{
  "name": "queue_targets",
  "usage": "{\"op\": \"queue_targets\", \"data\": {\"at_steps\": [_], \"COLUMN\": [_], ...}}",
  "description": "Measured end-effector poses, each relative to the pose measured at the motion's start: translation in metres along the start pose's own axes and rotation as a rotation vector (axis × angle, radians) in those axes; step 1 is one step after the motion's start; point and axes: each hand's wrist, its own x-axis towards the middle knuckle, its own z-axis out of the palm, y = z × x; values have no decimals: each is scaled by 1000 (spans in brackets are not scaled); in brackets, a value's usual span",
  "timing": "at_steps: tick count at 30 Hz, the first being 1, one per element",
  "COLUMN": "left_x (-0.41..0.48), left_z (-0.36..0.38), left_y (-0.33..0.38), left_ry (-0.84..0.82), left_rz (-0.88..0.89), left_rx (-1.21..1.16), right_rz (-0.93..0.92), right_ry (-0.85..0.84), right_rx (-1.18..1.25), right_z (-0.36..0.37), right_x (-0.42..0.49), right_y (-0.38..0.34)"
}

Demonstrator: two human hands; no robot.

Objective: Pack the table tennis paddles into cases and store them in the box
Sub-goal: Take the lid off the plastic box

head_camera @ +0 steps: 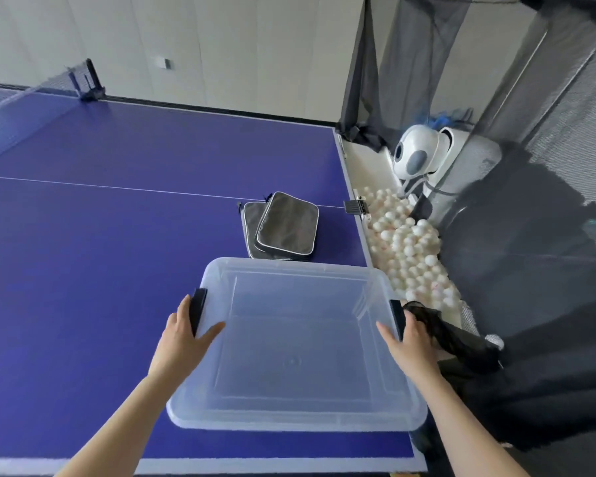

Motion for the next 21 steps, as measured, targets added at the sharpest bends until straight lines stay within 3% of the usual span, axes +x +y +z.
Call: {"op": "queue_targets", "data": {"at_steps": [7, 13, 18, 21], "left_x": [-5, 2, 8, 9], "left_z": [1, -1, -10, -13], "left_y": [13, 6, -1, -1], "left_ry": [-22, -71, -287, -410], "left_rz": [-243, -291, -325, -329], "left_rx": [-111, -250, -600, -681], "right_rz": [169, 124, 125, 120], "right_ry": [-32, -13, -34, -49], "right_rx": [300, 378, 426, 471], "right_z": [4, 8, 7, 5], "right_x": [8, 16, 18, 17], "right_y": [11, 20, 20, 20]}}
